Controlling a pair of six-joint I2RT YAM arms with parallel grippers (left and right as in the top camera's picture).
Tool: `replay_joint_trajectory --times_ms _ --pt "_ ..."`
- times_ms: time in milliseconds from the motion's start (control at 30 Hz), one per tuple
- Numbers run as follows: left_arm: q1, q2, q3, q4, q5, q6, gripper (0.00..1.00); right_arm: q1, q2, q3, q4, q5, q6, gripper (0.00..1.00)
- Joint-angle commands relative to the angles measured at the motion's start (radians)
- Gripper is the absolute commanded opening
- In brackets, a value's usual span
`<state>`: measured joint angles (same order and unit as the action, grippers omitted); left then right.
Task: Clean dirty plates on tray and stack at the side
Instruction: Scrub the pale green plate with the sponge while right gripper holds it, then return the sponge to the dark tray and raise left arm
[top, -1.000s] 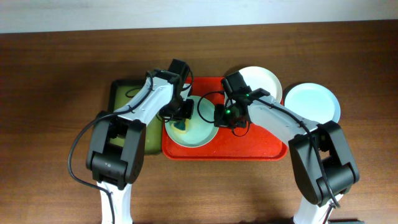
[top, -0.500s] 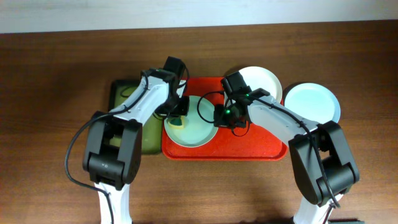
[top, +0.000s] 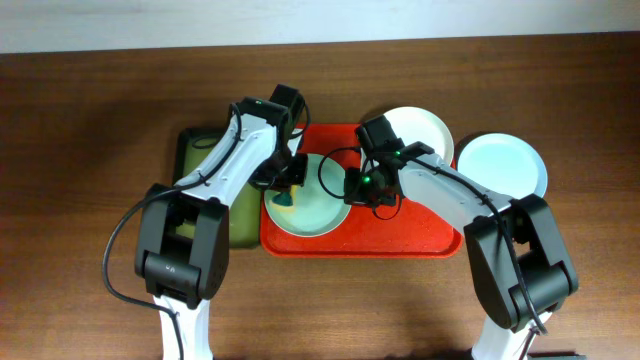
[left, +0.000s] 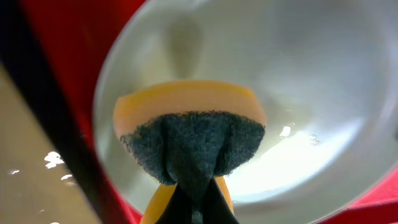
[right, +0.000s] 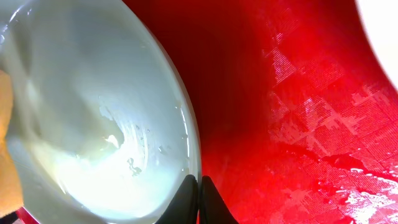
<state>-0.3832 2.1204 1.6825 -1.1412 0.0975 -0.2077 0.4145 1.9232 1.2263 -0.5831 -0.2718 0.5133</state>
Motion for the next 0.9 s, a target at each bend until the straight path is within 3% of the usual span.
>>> replay_joint_trajectory --times_ms 0,133,300,333,367,500,700,867 --pt "0.000 -0.004 -0.063 0.018 -0.072 -0.047 0.00 0.006 0.014 0.000 -0.004 -0.005 -0.001 0.04" --pt "-0.035 -0.004 -0.163 0.113 0.082 -0.047 0.00 0.006 0.016 0.000 -0.003 -0.005 -0.001 0.04" --pt "-0.082 -0.004 -0.145 0.200 0.379 -0.046 0.00 0.006 0.016 0.000 -0.004 -0.005 -0.001 0.04" --pt "-0.065 -0.008 -0.089 0.167 0.298 -0.046 0.00 0.006 0.016 0.000 -0.003 -0.005 -0.001 0.04" --pt "-0.047 -0.017 -0.010 0.108 0.092 -0.046 0.00 0.006 0.016 0.000 -0.003 -0.005 -0.001 0.04" --pt "0.045 -0.036 0.296 -0.141 -0.245 -0.031 0.00 0.006 0.016 0.000 -0.003 -0.005 -0.001 0.04" --pt "0.264 -0.002 0.224 -0.182 -0.259 -0.031 0.00 0.006 0.016 0.000 -0.004 -0.005 -0.001 0.05" --pt "0.294 0.000 -0.051 0.031 -0.191 -0.031 0.00 0.006 0.016 0.000 -0.003 -0.005 -0.001 0.06"
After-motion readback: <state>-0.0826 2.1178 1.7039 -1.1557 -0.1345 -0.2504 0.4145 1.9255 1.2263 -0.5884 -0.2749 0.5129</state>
